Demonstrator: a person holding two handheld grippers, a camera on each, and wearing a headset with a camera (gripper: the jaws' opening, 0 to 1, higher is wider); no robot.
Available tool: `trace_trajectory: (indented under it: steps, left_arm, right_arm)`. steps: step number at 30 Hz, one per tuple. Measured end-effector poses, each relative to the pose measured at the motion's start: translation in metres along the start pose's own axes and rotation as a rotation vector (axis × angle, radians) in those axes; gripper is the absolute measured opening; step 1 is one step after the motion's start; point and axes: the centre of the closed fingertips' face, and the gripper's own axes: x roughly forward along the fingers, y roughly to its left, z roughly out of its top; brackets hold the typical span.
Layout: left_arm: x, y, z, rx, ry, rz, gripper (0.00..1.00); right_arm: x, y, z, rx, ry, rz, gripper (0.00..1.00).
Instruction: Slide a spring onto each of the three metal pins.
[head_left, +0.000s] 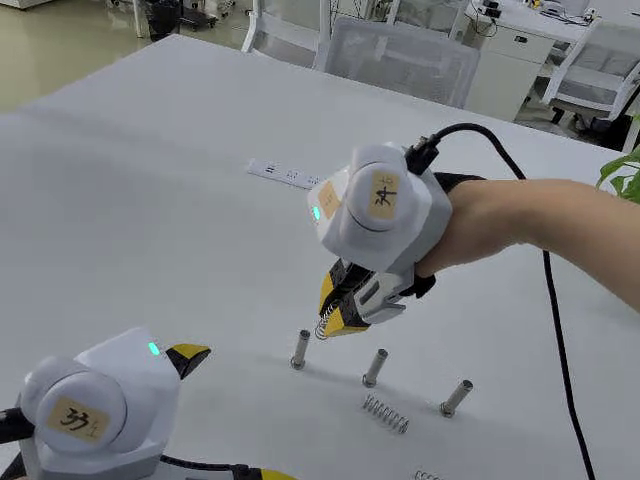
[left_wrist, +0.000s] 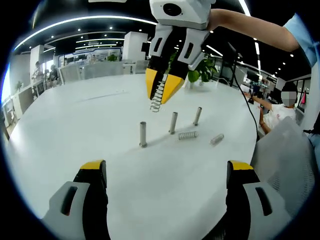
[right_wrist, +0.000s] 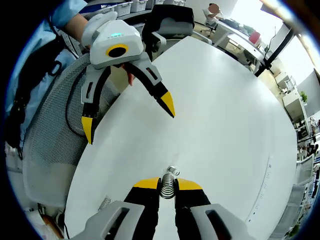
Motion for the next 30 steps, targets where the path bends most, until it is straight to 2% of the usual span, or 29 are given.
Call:
trace_trajectory:
  steps: [10, 12, 21, 30]
  left_arm:
    - [-0.001, 0.002, 0.001, -0.014, -0.008, 0.009, 0.99]
    - [0.000, 0.001, 0.002, -0.015, -0.010, 0.008, 0.99]
    - [0.002, -0.001, 0.006, -0.015, -0.016, 0.004, 0.99]
    - [0.001, -0.001, 0.003, -0.024, -0.014, 0.004, 0.99]
  right_arm:
    - [0.014, -0.012, 0.002, -0.017, 0.020, 0.009, 0.07]
    - [0.015, -0.012, 0.001, -0.041, 0.040, 0.006, 0.07]
    - [0.023, -0.011, 0.000, -0.033, 0.051, 0.034, 0.07]
    - [0.029, -0.010, 0.000, -0.030, 0.056, 0.048, 0.07]
